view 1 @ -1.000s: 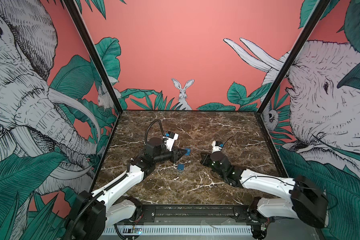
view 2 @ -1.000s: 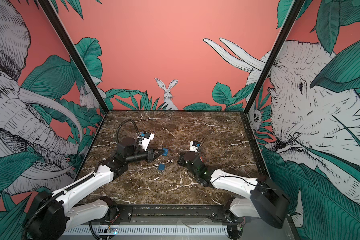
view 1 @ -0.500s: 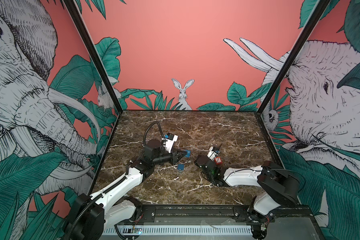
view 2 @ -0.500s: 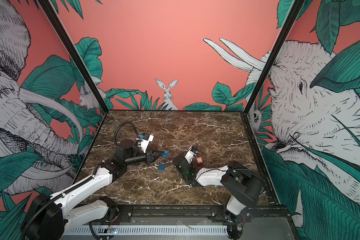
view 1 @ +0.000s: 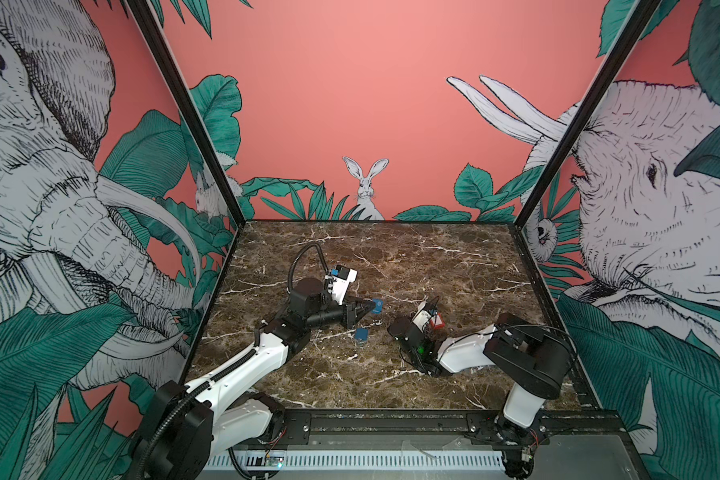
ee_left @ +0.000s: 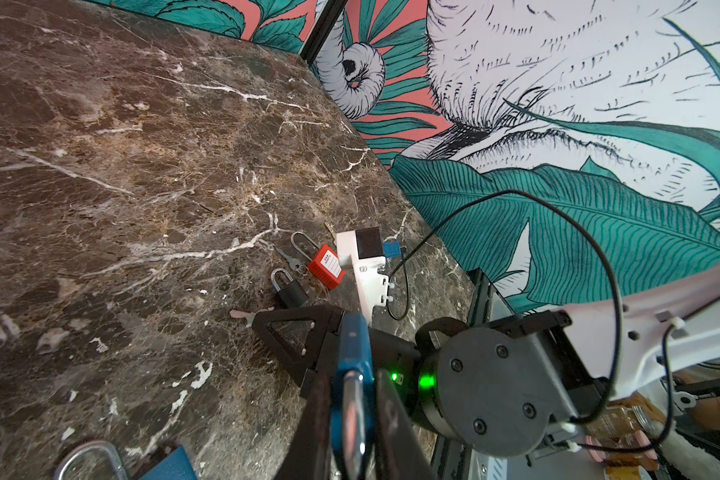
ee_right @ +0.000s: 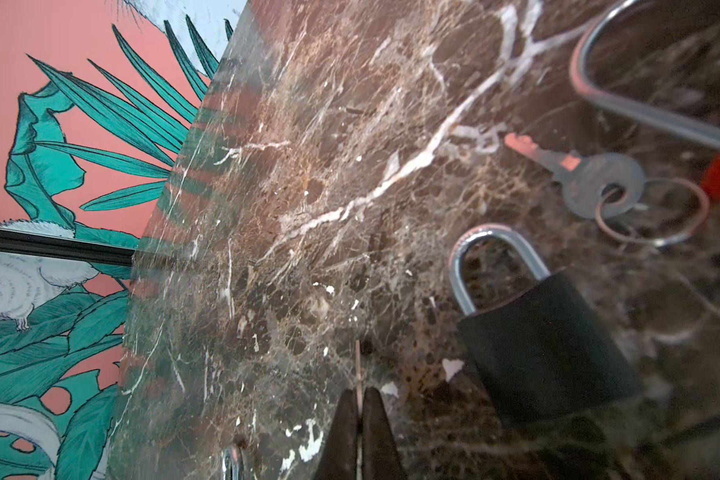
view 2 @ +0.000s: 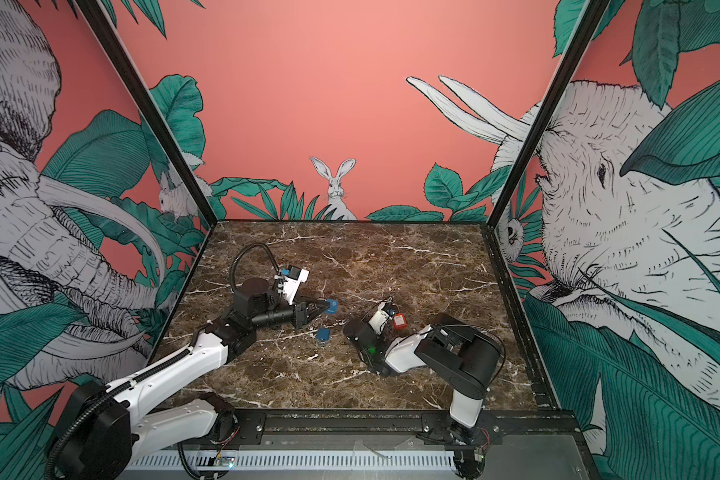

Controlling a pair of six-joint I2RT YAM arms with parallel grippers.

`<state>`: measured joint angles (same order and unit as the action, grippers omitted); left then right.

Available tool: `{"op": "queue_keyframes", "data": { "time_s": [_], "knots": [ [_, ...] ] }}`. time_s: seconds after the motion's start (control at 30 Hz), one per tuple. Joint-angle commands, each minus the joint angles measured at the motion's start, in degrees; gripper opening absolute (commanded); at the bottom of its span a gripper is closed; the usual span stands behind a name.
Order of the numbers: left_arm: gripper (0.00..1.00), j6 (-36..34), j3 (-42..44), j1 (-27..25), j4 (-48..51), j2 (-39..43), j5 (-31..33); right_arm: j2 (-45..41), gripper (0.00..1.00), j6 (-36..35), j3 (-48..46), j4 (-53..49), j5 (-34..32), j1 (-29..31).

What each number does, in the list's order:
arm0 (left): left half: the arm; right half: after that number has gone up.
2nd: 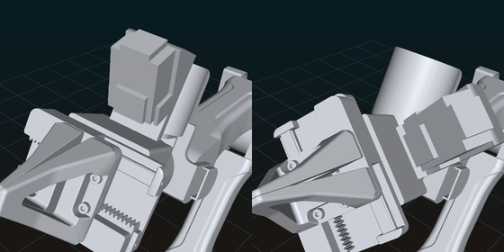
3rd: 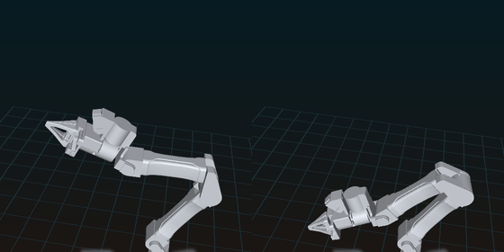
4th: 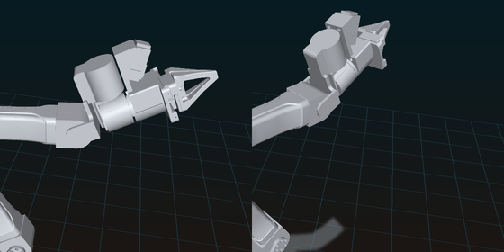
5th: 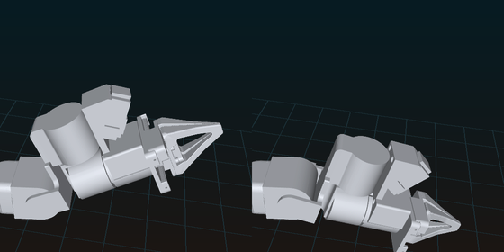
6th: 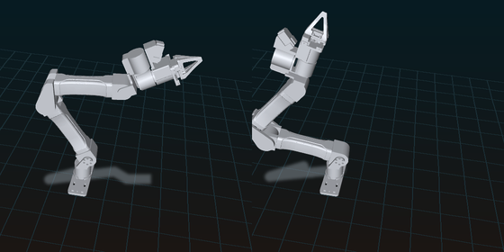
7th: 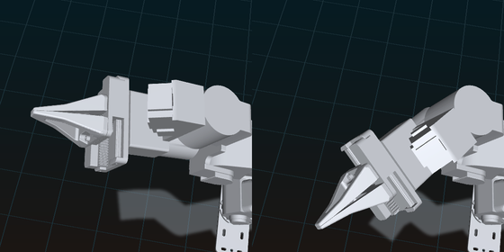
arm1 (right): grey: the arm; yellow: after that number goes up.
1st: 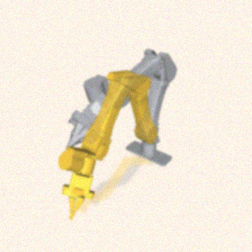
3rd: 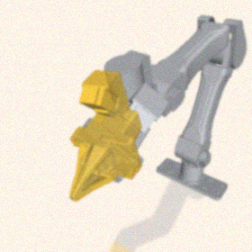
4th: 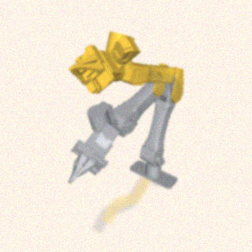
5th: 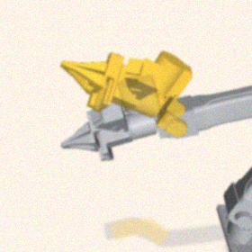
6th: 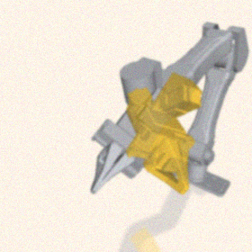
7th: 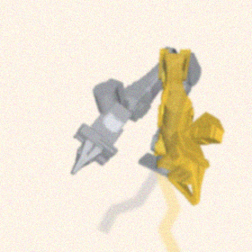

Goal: Lock with the key

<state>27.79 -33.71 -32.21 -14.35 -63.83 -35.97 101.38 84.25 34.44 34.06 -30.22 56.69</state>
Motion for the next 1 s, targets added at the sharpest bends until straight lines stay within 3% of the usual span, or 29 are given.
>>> {"op": "queue_keyframes", "data": {
  "time_s": [0.0, 0.27, 0.53, 0.7, 0.8, 0.97],
  "knots": [
    [0.0, -1.79, -1.87, -0.05, 1.74, -0.12, 0.92, 1.35, 0.09, 2.05, -0.92, 0.64, 0.55, 0.0],
    [0.0, -4.81, -4.82, -0.1, 5.73, -0.67, 3.07, -0.54, 0.22, 2.26, -1.11, -2.29, 0.42, 0.0],
    [0.0, -9.24, -7.9, -0.14, 10.17, -1.35, 5.58, -4.98, 0.26, 1.68, -3.12, -3.34, 1.34, -0.76],
    [0.0, -24.52, -20.73, -0.67, 31.53, -8.08, 13.09, -22.36, 0.26, -8.29, -5.26, -18.6, 2.54, -2.74],
    [0.0, -30.35, -26.14, -0.63, 37.6, -15.12, 13.93, -33.47, 0.26, -16.41, -5.07, -29.13, 5.11, -5.96],
    [0.0, -38.47, -31.67, -2.2, 40.82, -23.81, 11.37, -41.37, 0.29, -30.98, -2.26, -36.0, 23.13, -16.64]
  ]
}}
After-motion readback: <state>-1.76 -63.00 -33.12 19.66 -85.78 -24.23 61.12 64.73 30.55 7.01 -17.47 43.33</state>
